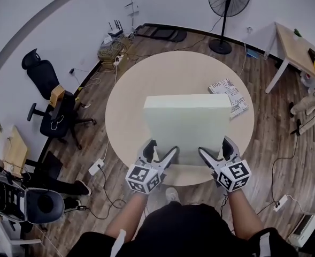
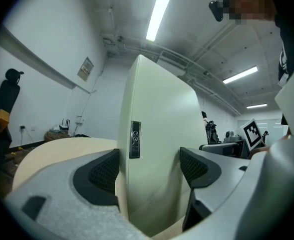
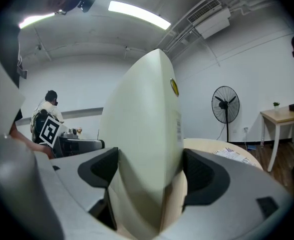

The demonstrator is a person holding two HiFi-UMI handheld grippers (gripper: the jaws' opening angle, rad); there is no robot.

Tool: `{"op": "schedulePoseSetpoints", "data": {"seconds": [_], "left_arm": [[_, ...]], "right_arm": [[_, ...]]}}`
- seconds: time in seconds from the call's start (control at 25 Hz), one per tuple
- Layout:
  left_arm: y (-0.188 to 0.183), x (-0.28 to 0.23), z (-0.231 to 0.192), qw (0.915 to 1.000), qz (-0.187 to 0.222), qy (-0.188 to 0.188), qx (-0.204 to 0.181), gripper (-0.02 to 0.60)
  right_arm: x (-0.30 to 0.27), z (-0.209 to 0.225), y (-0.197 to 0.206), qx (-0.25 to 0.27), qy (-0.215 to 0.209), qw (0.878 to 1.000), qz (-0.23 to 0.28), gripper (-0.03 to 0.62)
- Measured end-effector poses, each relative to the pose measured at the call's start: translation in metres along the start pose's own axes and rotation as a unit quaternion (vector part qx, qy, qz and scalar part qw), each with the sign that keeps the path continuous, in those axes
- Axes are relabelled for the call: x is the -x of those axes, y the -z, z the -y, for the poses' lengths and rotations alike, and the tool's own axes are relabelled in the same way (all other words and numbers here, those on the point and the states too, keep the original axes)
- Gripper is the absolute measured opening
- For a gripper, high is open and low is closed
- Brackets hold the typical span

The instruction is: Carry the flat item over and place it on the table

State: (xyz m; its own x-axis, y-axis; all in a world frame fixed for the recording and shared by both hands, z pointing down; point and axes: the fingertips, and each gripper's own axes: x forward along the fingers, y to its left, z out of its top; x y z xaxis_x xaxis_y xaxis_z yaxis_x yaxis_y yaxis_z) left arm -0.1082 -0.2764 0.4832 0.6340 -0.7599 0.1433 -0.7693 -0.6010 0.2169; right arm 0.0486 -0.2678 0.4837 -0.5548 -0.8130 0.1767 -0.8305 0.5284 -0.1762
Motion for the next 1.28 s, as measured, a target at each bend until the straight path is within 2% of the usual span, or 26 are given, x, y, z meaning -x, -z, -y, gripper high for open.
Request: {"op": "schedulePoseSetpoints", "data": {"seconds": [0.2,0.44,0.64,0.88,1.16,1.28], "left_arm": [[0.01,-0.017,-0.021,0.9997,-0.015,0.014,0.009,0.354],[0.025,-0.035,-0.033,0.9989,-0.034,0.001,0.033,0.353],[0.042,-0.054,-0.038,0.9961,-0.058,-0.016,0.063,0.353],[0.072,-0.081,-0.045,0.9856,-0.112,-0.06,0.112,0.353],[0.108,-0.102,-0.056,0.9772,-0.154,-0.085,0.119,0.353],[0.13,-0.106,-0.062,0.9679,-0.186,-0.094,0.14,0.353]], "right_arm": [[-0.02,0.009,0.014,-0.022,0.017,0.999,-0.018,0.368],[-0.036,0.027,0.035,-0.078,0.017,0.996,-0.041,0.37],[-0.047,0.048,0.049,-0.104,0.014,0.992,-0.067,0.37],[-0.065,0.08,0.078,-0.153,0.0,0.983,-0.101,0.37],[-0.083,0.102,0.121,-0.191,-0.004,0.968,-0.165,0.37],[-0.089,0.107,0.142,-0.203,0.0,0.959,-0.199,0.37]]}}
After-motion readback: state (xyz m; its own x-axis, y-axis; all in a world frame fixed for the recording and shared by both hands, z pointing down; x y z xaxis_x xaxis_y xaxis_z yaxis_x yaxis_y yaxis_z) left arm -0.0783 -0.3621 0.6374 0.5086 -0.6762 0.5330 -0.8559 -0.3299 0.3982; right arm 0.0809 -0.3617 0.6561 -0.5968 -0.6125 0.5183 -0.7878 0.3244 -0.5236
